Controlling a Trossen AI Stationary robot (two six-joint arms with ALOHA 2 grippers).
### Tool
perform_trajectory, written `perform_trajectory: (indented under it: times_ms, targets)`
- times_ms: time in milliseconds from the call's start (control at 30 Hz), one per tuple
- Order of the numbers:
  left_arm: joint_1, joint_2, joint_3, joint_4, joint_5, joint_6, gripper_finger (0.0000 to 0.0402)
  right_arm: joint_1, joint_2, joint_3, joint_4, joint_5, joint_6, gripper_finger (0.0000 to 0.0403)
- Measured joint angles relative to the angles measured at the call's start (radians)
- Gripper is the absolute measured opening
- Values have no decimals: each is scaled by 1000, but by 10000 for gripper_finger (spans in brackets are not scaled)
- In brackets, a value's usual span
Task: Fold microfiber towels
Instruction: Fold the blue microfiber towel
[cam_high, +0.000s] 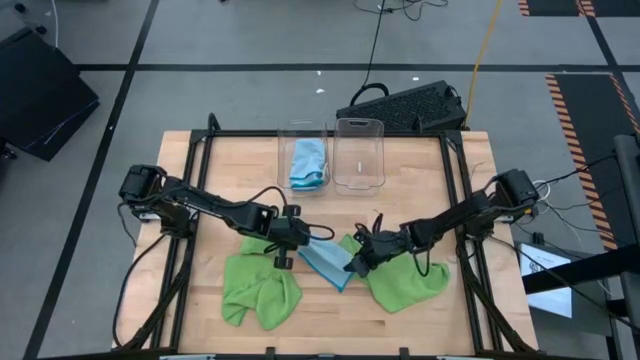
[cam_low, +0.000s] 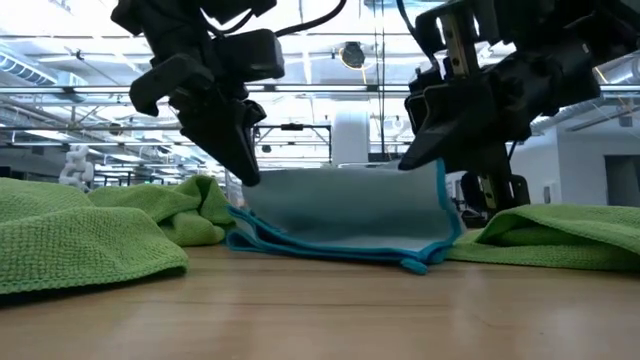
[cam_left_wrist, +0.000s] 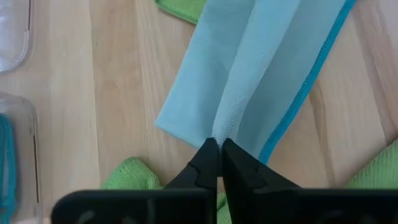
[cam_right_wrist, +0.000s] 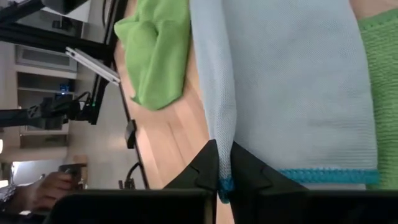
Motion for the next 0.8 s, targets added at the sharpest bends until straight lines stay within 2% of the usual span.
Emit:
perform_trajectory:
  times_ms: [167,300,600,733,800]
  targets:
    - [2,0,0,-4,-7,0,10,0,18,0,41,-8,8,28]
    - [2,0,-2,-10,36,0,10,6,19,0,40,-21,8,36]
    - [2,0,-2,-4,47,-18,103,14,19,0,42,-14,13,93]
    - [2,0,-2,-15,54,-78,129,14,19,0,49,-69,37,129]
    - [6,-11,-1,-30,91,-112,134,14,19,0,49,-84,55,146]
